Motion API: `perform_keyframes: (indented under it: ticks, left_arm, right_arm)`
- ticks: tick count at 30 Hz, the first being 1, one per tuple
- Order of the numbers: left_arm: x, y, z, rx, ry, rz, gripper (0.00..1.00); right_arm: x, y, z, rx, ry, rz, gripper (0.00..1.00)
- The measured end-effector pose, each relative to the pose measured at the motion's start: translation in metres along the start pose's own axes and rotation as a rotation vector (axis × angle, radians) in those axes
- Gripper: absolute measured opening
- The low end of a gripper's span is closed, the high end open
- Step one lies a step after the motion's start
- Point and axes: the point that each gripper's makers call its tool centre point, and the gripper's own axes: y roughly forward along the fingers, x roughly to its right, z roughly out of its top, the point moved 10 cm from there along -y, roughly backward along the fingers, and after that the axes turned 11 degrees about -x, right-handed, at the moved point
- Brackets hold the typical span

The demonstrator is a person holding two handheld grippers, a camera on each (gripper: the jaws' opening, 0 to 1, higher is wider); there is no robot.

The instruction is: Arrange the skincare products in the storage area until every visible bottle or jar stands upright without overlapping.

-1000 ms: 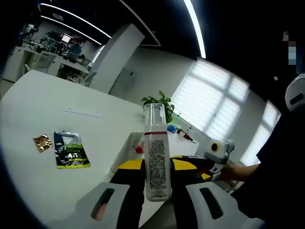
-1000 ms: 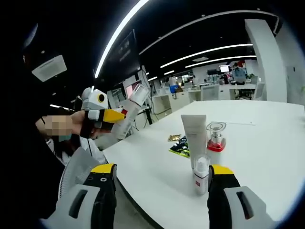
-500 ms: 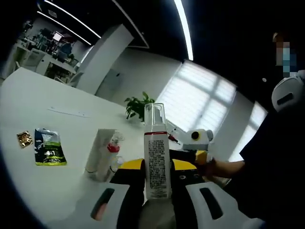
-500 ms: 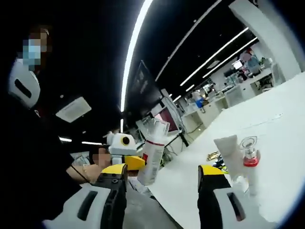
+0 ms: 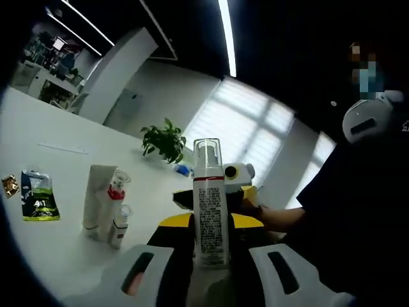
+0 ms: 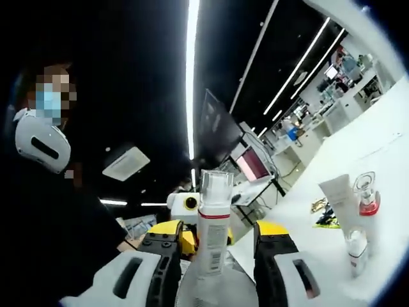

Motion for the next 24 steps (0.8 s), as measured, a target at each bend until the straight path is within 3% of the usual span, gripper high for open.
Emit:
perform_keyframes:
  ticks: [12,17,19,20,24]
  left_arm:
    - [-0.004,0.001,-0.003,0.014,-0.031,-0.023,0.20]
    - [-0.007,0.001,-0.004,0.013,-0.041,-0.029,0.20]
    - [-0.007,0.002,-0.004,0.006,-0.045,-0.044,0.19]
    - [-0.007,0.003,-0.004,0.005,-0.052,-0.054,0.19]
    - [-0.008,0.003,-0.004,-0.003,-0.053,-0.061,0.19]
  right_arm:
    - [-0.003,0.012,-0.001,-0.016,-0.001,0.056,0.24]
    - [0.000,0.011,-0.002,-0.023,-0.023,0.065,0.23]
    - [0.008,0.009,-0.002,-0.028,-0.018,0.032,0.14]
    - [0.007,0.009,-0.002,-0.026,-0.021,0.063,0.13]
    - [0.008,0.009,-0.002,-0.027,-0.032,0.077,0.12]
